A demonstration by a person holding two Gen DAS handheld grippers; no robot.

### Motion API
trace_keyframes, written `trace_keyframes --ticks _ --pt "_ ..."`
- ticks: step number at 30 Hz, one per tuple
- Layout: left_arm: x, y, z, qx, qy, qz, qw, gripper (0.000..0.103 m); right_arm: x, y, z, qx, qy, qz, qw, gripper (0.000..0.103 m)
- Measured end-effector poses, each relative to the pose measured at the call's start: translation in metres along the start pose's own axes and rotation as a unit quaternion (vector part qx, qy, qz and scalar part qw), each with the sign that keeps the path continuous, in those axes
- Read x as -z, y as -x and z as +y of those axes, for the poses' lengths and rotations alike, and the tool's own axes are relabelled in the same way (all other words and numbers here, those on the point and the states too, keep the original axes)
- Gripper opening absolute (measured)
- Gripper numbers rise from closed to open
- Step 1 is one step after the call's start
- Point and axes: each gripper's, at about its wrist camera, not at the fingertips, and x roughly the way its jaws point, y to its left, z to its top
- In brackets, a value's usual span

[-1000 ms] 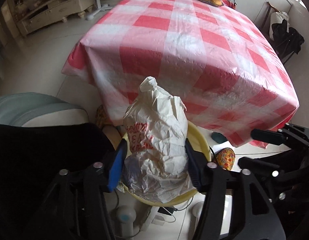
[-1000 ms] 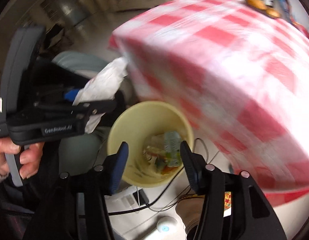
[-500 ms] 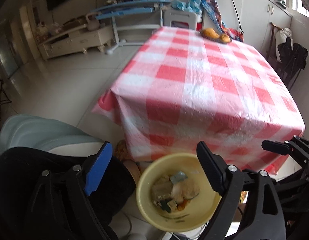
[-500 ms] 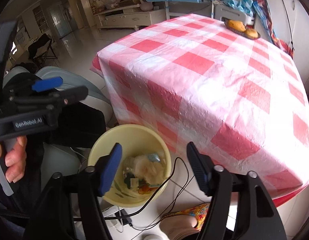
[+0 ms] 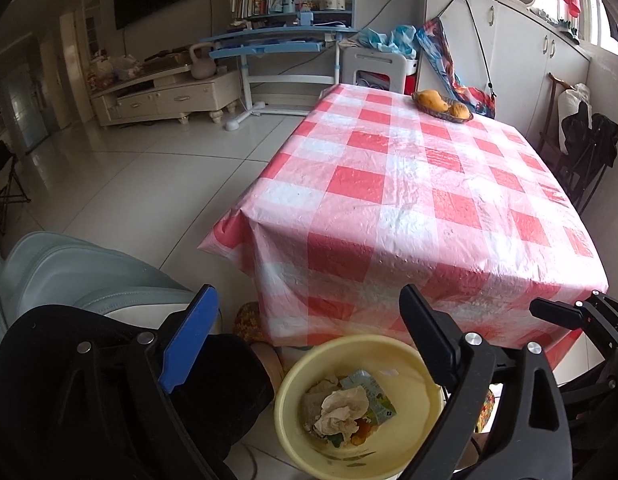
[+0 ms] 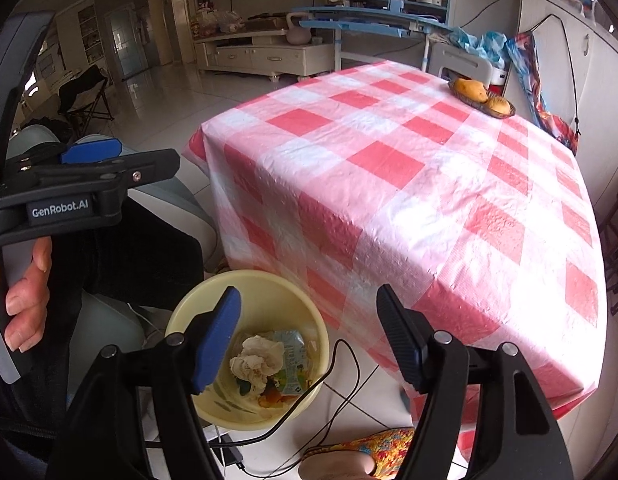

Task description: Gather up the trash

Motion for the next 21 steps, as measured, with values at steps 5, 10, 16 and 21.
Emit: trace_keyframes --ticks 5,10,16,21 --pt "0.000 -0.001 0.000 -0.001 0.000 0.000 1.0000 0.089 -0.001 0.005 -0.002 0.012 -0.002 -0.014 1.000 0.068" --pt "0.000 -0.002 0.000 -0.001 0.000 0.001 1.0000 0.090 -0.004 0.011 -0.009 0.026 -0.015 -0.031 0.999 0.072" --pt "0.000 -0.005 0.000 0.001 0.004 0.000 1.0000 0.090 -0.005 0.010 -0.009 0.029 -0.016 -0.035 0.999 0.072" --pt "-0.001 -0.005 0.001 0.004 0.011 -0.002 0.9999 0.090 -0.006 0.011 -0.009 0.034 -0.017 -0.043 0.998 0.072"
